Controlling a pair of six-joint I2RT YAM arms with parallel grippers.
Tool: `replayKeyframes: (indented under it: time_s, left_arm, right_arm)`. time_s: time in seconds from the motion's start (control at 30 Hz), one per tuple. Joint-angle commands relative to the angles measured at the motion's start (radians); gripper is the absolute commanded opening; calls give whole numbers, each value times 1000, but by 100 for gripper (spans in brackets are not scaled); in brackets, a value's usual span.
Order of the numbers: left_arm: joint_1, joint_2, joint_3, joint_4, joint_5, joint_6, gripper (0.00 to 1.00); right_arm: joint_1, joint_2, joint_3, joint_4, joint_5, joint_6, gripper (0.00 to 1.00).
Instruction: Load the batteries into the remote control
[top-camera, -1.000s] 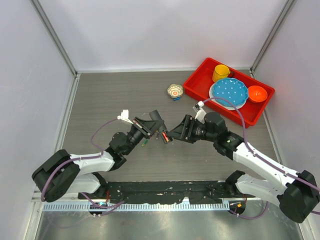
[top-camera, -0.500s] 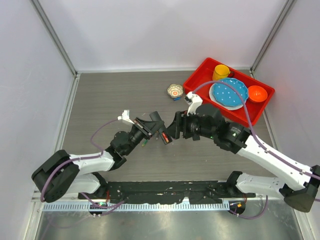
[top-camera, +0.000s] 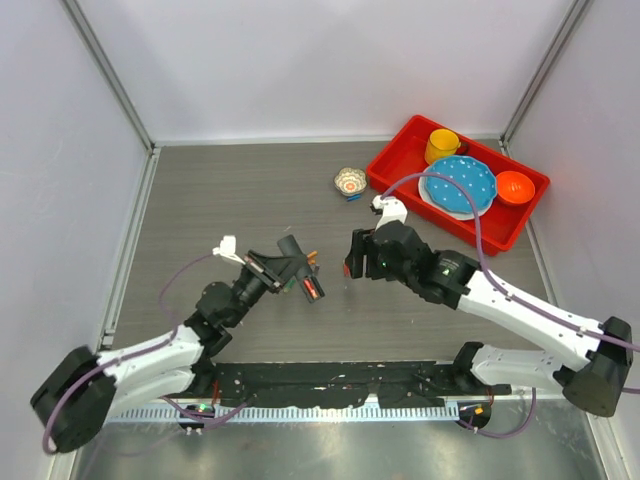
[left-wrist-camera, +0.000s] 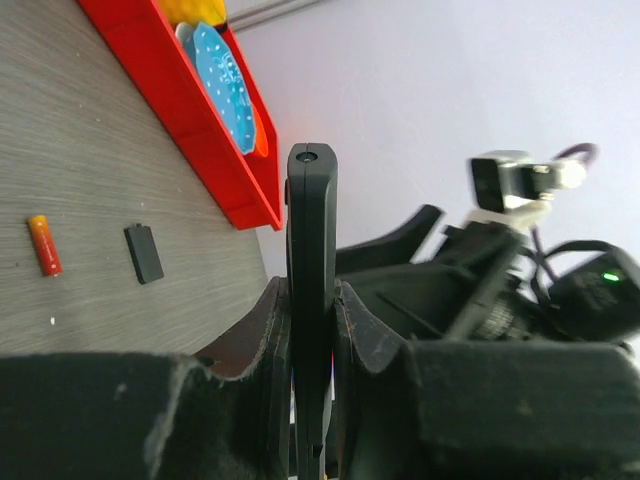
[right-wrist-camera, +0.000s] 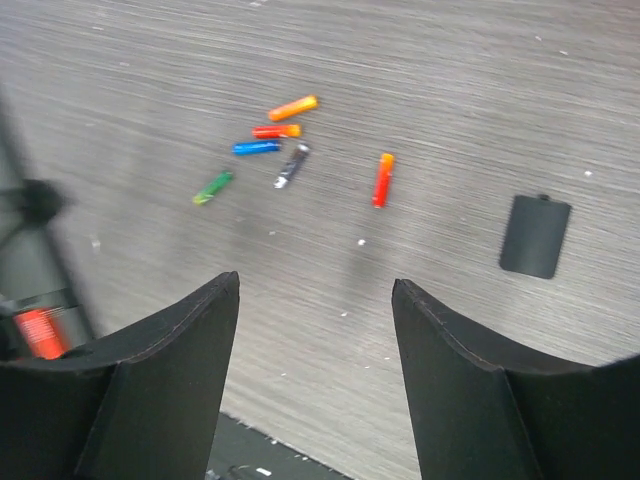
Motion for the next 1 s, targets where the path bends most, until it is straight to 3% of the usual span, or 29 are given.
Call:
replayKeyframes:
  time_s: [0.0,0.1,0.2,0.27,0.37,0.57,0.73,0.97]
  left_arm:
    - [27,-255,-32,-238,-8,48,0]
    - [32,-508,-30,-604,-77,77,0]
    - [38,-730,-43,-804,-162,79,0]
    - [41,-841,-58,-861,-189,73,0]
    - [46,-866,-60,-898,-180,73,0]
    - [84,-653,-4,-720,-1,122,0]
    - [192,-420,6,-426,265,67,0]
    - [222,-286,-1,-219,366,15,0]
  right_arm:
    - [-13,51,-45,82,128,-16,68]
    - [-16,82,-99,180,110,-30,68]
    - [-24,151,-96,231,81,-39,67]
    - [-27,238,-70,214,90,-48,66]
    - [-27,322,-16,206,33,-62,62]
    - [-27,462,30,266,2,-27,59]
    - [-31,507,42,256,91,-21,59]
    - [-88,562,12,291,65,-27,52]
